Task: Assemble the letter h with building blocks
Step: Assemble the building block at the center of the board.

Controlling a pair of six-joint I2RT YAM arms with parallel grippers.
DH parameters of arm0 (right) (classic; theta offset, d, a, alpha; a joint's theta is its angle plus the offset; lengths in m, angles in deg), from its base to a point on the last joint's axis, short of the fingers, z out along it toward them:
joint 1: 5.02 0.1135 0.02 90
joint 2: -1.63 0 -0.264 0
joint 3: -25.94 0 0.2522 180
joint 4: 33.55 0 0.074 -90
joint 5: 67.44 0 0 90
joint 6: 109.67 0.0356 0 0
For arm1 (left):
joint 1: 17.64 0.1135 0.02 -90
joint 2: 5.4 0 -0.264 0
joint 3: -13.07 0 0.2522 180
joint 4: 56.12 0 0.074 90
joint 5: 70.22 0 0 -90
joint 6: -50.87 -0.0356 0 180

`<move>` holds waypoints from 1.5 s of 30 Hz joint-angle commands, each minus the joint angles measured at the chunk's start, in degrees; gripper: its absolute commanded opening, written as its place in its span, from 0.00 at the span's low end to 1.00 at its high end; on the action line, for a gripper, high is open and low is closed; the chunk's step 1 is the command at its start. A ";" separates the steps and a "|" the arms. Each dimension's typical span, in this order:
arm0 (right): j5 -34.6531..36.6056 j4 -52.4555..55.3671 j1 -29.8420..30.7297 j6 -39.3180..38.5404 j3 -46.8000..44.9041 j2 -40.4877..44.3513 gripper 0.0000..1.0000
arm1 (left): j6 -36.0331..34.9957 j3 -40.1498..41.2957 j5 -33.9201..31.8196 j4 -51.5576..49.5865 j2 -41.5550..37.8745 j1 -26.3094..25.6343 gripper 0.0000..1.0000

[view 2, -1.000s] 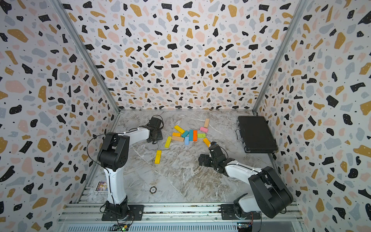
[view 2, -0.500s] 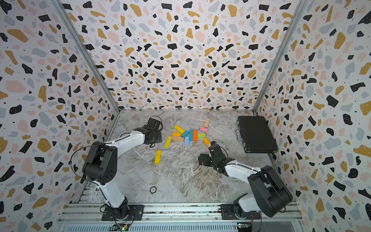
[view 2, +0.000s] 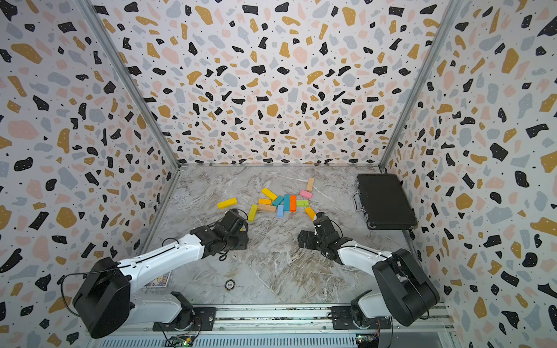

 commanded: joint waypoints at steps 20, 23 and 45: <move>-0.07 3.41 -0.30 0.75 -1.22 1.20 0.98 | 2.25 6.90 -0.40 6.22 4.74 -1.12 0.42; -0.34 3.21 -0.34 0.85 -1.22 1.14 0.98 | 0.52 7.14 -1.68 6.46 5.06 -1.14 0.42; -0.43 2.94 -0.42 0.85 -1.21 0.79 0.99 | -6.67 7.28 -3.94 9.16 7.56 -1.14 0.43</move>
